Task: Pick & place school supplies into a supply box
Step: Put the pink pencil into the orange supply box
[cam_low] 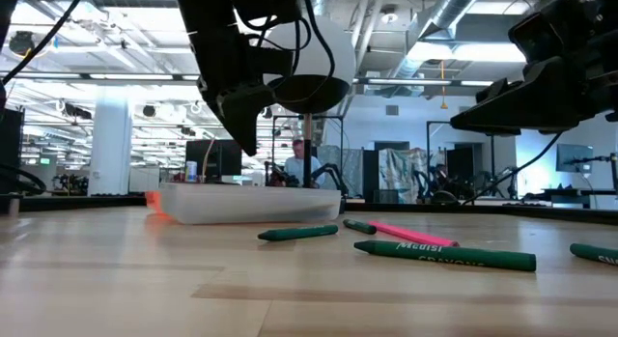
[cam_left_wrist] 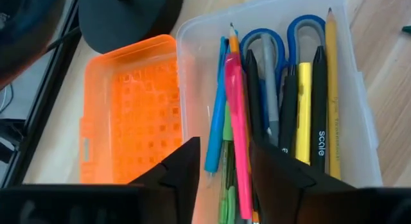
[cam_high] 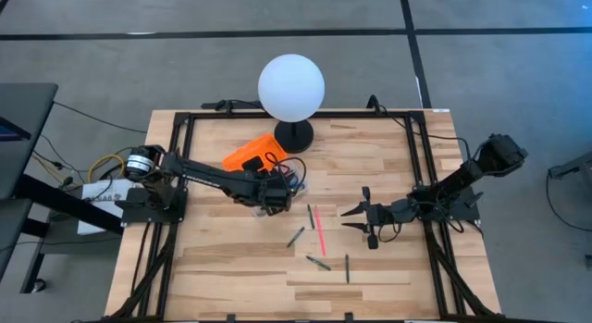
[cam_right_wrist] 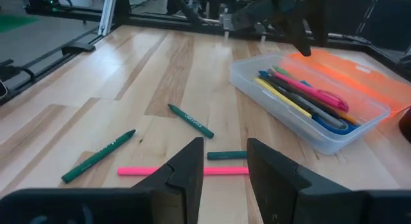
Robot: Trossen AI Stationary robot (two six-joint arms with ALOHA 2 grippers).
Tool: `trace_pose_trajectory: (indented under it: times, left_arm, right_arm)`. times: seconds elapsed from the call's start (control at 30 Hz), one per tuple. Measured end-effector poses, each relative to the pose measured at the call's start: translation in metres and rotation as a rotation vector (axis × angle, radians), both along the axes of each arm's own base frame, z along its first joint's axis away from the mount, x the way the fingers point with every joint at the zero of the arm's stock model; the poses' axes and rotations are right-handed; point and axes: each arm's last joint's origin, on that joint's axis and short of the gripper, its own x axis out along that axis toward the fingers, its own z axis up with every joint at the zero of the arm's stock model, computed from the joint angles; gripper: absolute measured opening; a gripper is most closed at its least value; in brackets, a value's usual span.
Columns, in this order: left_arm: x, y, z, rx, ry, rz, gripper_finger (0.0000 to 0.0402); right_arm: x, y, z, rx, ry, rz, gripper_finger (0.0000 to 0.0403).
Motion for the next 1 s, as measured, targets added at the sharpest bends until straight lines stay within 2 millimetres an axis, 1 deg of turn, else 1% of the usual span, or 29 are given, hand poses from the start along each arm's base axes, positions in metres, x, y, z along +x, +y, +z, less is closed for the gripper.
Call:
trace_pose_trajectory:
  times: [0.07, 0.13, 0.23, 0.33, 0.43, 0.53, 0.6, 0.7, 0.83, 0.9, 1.0]
  left_arm:
    - [0.0, -0.003, 0.0, -0.002, 0.001, -0.007, 0.0136]
    - [-0.001, -0.009, 0.0, -0.003, 0.002, -0.028, 0.0138]
    - [-0.004, -0.029, 0.0, 0.006, 0.005, -0.089, 0.0137]
    - [-0.01, -0.059, 0.001, 0.054, -0.001, -0.177, 0.0132]
    - [-0.022, -0.093, -0.001, 0.138, -0.034, -0.258, 0.0128]
    - [-0.04, -0.121, -0.011, 0.234, -0.1, -0.301, 0.0128]
    - [-0.054, -0.134, -0.02, 0.28, -0.15, -0.304, 0.0127]
    - [-0.075, -0.145, -0.034, 0.32, -0.212, -0.291, 0.0127]
    - [-0.097, -0.151, -0.051, 0.326, -0.267, -0.272, 0.0127]
    - [-0.105, -0.151, -0.056, 0.338, -0.263, -0.28, 0.0127]
    - [-0.11, -0.15, -0.06, 0.348, -0.269, -0.271, 0.0127]
  right_arm:
    - [0.0, 0.0, 0.0, 0.029, 0.002, -0.008, 0.0113]
    - [0.0, 0.0, -0.001, 0.058, 0.011, -0.013, 0.0113]
    - [-0.002, 0.003, -0.003, 0.085, 0.038, 0.008, 0.0113]
    - [-0.005, 0.011, -0.003, 0.085, 0.048, 0.054, 0.0113]
    - [-0.005, 0.022, 0.002, 0.093, 0.036, 0.094, 0.0113]
    - [-0.002, 0.03, 0.008, 0.113, 0.033, 0.048, 0.0113]
    - [0.002, 0.033, 0.011, 0.123, 0.054, -0.017, 0.0113]
    - [0.011, 0.034, 0.017, 0.166, 0.088, -0.114, 0.0113]
    - [0.025, 0.036, 0.029, 0.242, 0.119, -0.197, 0.0113]
    - [0.033, 0.039, 0.035, 0.274, 0.122, -0.232, 0.0113]
    - [0.047, 0.044, 0.037, 0.276, 0.135, -0.26, 0.0113]
